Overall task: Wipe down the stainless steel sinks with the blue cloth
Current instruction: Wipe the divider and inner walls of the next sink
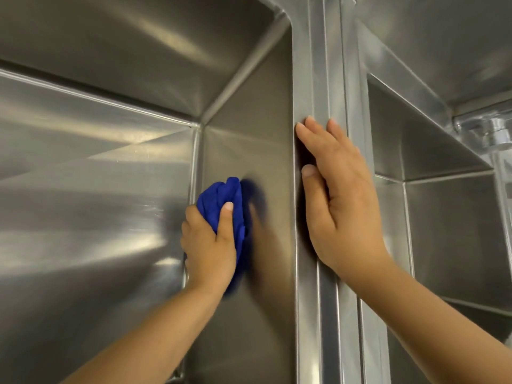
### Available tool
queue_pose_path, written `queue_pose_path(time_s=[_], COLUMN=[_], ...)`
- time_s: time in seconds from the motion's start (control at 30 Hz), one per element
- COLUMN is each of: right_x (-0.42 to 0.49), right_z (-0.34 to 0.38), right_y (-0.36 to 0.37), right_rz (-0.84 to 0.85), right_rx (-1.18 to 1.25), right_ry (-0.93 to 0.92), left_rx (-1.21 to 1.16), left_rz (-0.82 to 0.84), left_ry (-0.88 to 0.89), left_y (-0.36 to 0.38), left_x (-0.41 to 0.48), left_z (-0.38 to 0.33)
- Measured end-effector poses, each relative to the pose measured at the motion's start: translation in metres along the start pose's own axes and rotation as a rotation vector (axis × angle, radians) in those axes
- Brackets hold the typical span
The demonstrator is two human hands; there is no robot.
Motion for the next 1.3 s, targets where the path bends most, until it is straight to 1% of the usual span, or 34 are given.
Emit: queue_pose_path(time_s=[0.07,0.13,0.23,0.3,0.5,0.7,0.83,0.9,0.97,1.1,1.2,1.27,1.3], right_x=[0.000,-0.001,-0.001,0.000,-0.001,0.000,0.000,0.000,0.000,-0.003,-0.018,-0.033,-0.040], right_z=[0.000,-0.002,-0.003,-0.003,-0.003,-0.005,-0.006,-0.006,-0.003,0.010,0.021,0.019,0.016], right_y=[0.000,0.000,-0.002,-0.002,-0.003,-0.004,-0.003,-0.002,-0.002,-0.003,-0.017,-0.017,-0.011], right_rz=[-0.001,0.005,0.011,0.015,0.018,0.036,0.033,0.015,0.000,0.055,0.031,0.030,0.048], right_rx=[-0.005,-0.001,0.015,0.017,0.015,0.010,0.012,0.012,-0.008,-0.085,-0.158,-0.160,-0.148], right_ry=[-0.011,-0.017,-0.021,-0.015,-0.023,-0.004,0.000,0.002,-0.009,0.014,-0.019,0.005,0.026], left_rx=[-0.005,0.016,0.087,0.110,0.081,0.124,0.078,0.055,0.016,-0.075,-0.113,-0.122,-0.123], left_rz=[-0.003,-0.047,-0.095,-0.096,-0.008,-0.032,0.002,0.034,0.076,0.165,0.227,0.226,0.200], left_ry=[0.040,0.027,-0.099,-0.177,-0.093,-0.166,-0.167,-0.151,-0.091,0.046,0.140,0.220,0.253], left_y=[-0.001,-0.004,-0.008,-0.009,-0.009,-0.012,-0.015,-0.017,-0.018,-0.020,-0.014,-0.005,-0.002], left_x=[0.001,0.018,0.048,0.057,0.038,0.057,0.048,0.034,0.015,-0.040,-0.086,-0.108,-0.112], left_z=[0.002,0.013,0.034,0.044,0.050,0.063,0.057,0.052,0.040,-0.013,-0.049,-0.059,-0.060])
Point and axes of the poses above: each hand's wrist, its own x-axis towards the middle knuckle, its own y-axis out of the palm, z = x × y, the point moved 7 cm from there along x, towards the middle knuckle, and after that the axes turned 8 degrees about z, right-handed, at the moved point
